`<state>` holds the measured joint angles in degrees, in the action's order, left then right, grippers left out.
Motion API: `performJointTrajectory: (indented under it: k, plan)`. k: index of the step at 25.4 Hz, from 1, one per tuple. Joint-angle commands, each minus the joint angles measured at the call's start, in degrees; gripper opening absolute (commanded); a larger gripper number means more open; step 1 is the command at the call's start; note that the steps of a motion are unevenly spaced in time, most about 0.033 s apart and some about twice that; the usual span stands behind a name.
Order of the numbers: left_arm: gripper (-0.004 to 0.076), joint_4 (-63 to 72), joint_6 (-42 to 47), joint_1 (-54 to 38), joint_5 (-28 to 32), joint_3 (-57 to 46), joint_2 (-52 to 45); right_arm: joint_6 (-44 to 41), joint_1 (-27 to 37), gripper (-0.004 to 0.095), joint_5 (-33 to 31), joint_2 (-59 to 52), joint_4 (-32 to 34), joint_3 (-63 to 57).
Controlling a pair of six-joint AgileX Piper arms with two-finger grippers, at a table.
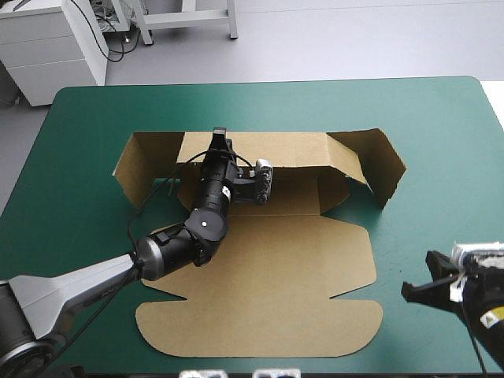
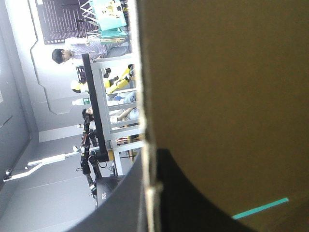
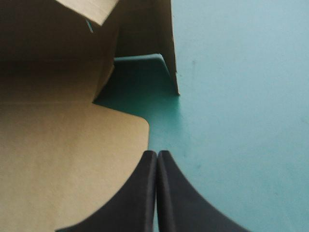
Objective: Fold the box
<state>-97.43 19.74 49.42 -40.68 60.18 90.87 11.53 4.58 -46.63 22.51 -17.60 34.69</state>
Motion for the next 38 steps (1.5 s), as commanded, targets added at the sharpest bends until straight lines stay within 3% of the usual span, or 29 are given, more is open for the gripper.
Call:
performJointTrajectory:
  k: [1,7,12,17,20,23,29,35,38]
  plan:
    - [-0.0008,-7.55,0.11,0.11,-1.32,1.23,-2.77,3.26,0.11,-0.0018,5.52,11.08,-6.04,9.71]
    - [-0.0008,-7.55,0.11,0.11,-1.02,1.23,-2.77,10.62,0.11,-0.0018,4.82,31.35,-10.82,25.78]
    - [-0.0008,-7.55,0.11,0.11,-0.5,1.23,-2.77,16.41,0.11,-0.0018,3.59,48.97,-19.36,40.99]
    - [-0.0008,-7.55,0.11,0.11,-0.5,1.23,-2.77,19.47,-0.59,-0.0013,-1.85,61.71,-24.56,54.29]
    - [-0.0008,-7.55,0.11,0.11,-0.5,1.23,-2.77,16.73,-3.38,-0.0011,-3.97,69.87,-21.63,63.75]
    - [-0.0008,-7.55,0.11,0.11,-0.5,1.23,-2.77,11.41,-7.14,-0.0011,-6.25,76.73,-13.38,71.47]
    - [-0.0008,-7.55,0.11,0.11,-1.23,1.23,-2.77,8.51,-7.83,-0.0012,-15.23,80.06,-5.06,73.04]
    - [-0.0008,-7.55,0.11,0.11,-1.37,1.23,-2.77,8.15,-7.83,-0.0012,-24.55,80.06,-4.06,73.04]
    - [-0.0008,-7.55,0.0,0.11,-0.36,1.23,-2.77,5.78,-7.83,-0.0014,-24.84,79.08,-3.78,73.04]
